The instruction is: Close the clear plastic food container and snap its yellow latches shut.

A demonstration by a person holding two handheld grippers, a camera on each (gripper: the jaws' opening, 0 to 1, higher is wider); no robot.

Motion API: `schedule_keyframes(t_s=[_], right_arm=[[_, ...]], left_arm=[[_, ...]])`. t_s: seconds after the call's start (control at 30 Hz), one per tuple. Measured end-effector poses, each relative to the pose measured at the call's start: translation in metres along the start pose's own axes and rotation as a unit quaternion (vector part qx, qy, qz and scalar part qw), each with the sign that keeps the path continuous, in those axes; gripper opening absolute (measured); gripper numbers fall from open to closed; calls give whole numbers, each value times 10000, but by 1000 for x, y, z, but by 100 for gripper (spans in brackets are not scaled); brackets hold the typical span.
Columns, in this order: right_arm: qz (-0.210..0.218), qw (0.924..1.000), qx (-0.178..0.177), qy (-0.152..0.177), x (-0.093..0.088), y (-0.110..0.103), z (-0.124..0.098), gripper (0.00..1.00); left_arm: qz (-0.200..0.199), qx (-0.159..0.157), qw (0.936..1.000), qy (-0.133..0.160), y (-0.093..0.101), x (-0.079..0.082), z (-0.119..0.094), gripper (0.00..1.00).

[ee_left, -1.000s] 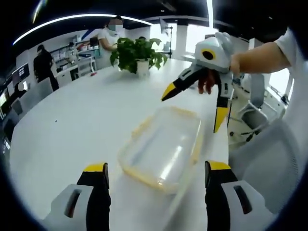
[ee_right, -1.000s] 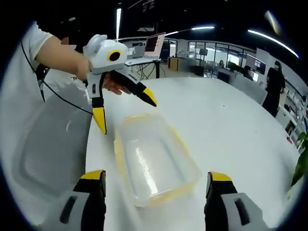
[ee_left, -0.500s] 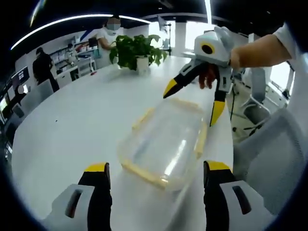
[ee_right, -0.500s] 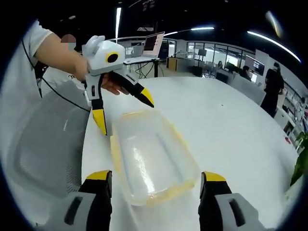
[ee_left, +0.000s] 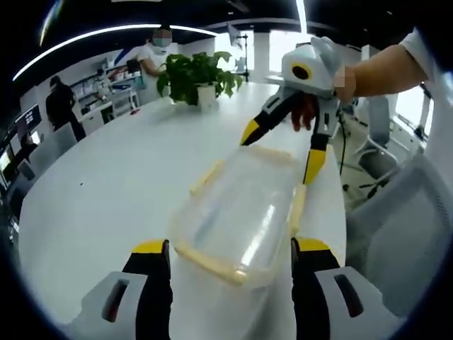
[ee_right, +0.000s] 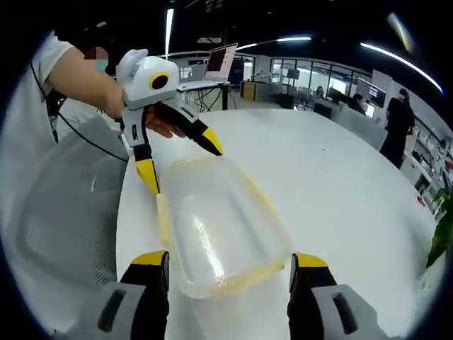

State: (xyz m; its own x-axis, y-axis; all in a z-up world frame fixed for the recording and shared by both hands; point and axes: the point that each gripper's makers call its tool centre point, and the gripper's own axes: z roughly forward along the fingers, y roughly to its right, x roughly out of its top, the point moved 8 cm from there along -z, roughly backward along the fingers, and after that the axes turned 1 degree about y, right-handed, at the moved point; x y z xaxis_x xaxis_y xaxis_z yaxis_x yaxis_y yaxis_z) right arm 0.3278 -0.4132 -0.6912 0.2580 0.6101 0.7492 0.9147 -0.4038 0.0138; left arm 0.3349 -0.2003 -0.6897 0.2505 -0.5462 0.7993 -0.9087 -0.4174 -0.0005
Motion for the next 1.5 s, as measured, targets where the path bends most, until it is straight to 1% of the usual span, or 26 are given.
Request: schedule_keyframes(t_s=[0.1,0.27,0.63,1.07,1.13,1.17,1.23,1.5], right_arm=[[-5,10000,-9,-15,0,0,0,68],[-6,10000,-33,14,1,-2,1,67],[23,10000,-57,45,5,-3,5,68],[16,10000,-31,24,19,-9,19,67],[123,9999,-3,118,22,-10,20,67],[31,10000,-11,67,24,-11,22,67],[-4,10000,-12,47,26,-13,25,68],[27,10000,-22,60,34,-16,34,68]], left_arm=[[52,13,10000,-22,1,-1,2,68],[-29,56,10000,-59,-1,-4,4,69],[-4,68,9999,-75,-3,-5,0,69],[-57,46,9999,-107,-12,-16,-15,68],[-47,34,9999,-104,-14,-18,-17,68],[-46,25,9999,-104,-15,-19,-18,68],[-46,24,9999,-109,-17,-21,-21,68],[-43,22,9999,-104,-25,-27,-29,68]])
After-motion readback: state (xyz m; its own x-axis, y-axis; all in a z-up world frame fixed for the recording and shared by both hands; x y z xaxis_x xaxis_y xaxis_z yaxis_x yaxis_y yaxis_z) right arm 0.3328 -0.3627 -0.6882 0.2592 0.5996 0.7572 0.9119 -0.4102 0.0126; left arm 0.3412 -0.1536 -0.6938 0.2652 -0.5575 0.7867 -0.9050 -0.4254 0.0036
